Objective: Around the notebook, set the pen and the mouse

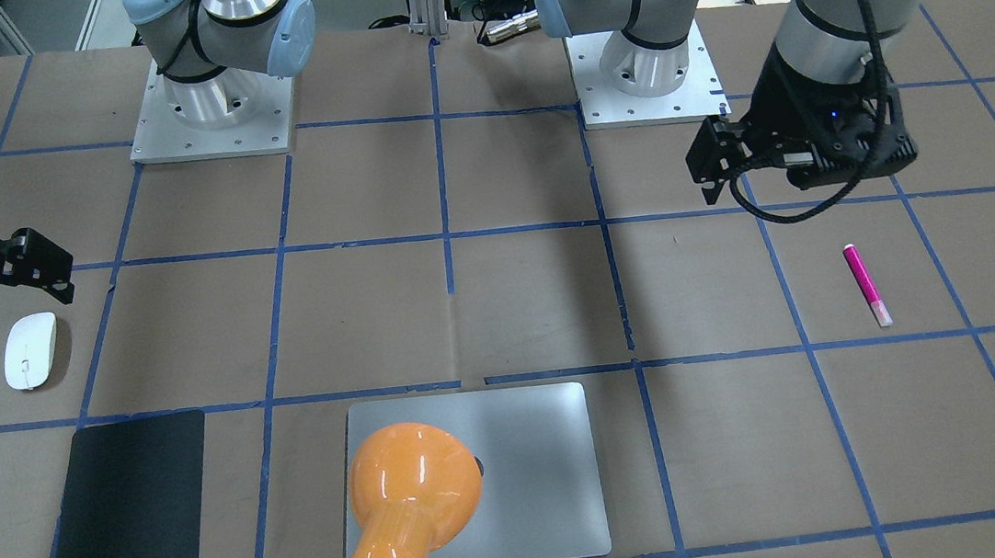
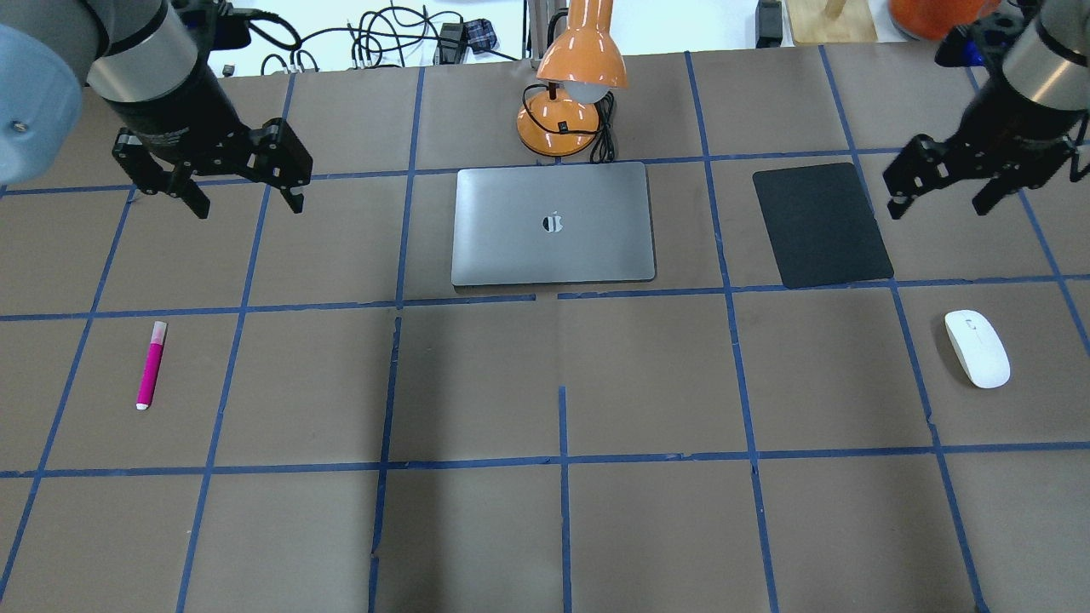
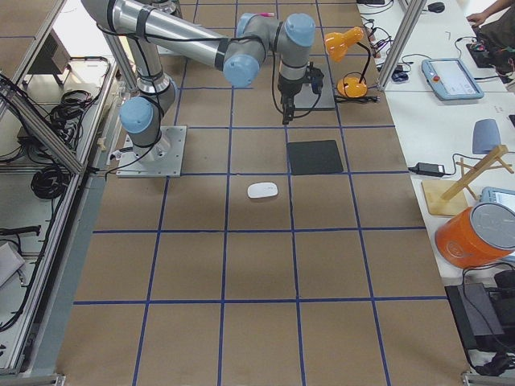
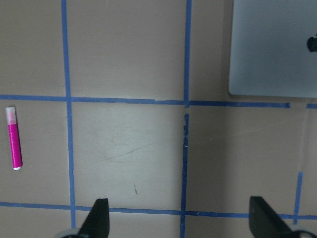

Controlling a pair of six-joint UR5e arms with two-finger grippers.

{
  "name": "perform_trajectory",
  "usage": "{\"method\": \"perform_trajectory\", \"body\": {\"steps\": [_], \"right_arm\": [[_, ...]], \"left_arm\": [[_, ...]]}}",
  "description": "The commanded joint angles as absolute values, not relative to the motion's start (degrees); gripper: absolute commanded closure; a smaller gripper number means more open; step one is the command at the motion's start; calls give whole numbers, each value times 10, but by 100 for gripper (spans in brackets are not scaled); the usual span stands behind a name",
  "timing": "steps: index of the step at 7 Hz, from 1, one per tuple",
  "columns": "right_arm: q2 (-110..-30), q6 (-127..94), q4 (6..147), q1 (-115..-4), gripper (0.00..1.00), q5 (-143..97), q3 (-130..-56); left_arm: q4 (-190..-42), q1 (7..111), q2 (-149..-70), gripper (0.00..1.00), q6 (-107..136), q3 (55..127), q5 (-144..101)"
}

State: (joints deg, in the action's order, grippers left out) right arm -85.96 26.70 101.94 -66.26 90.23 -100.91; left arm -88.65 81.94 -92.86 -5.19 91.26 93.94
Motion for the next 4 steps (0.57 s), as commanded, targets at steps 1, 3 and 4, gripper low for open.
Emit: {"method": "perform_trajectory", "body": {"steps": [1, 3, 4], "right_arm": [[-854, 420, 1193, -540, 0, 904, -1163], [-802, 486, 1310, -519, 0, 907, -1214], [-784, 485, 1311, -516, 0, 906, -1215]], "left_arm": [[-759, 690, -949, 0, -196, 1015, 949], [-531, 597, -992, 0, -332, 1139, 942], [-466, 548, -1024, 0, -382, 1171, 930]]}}
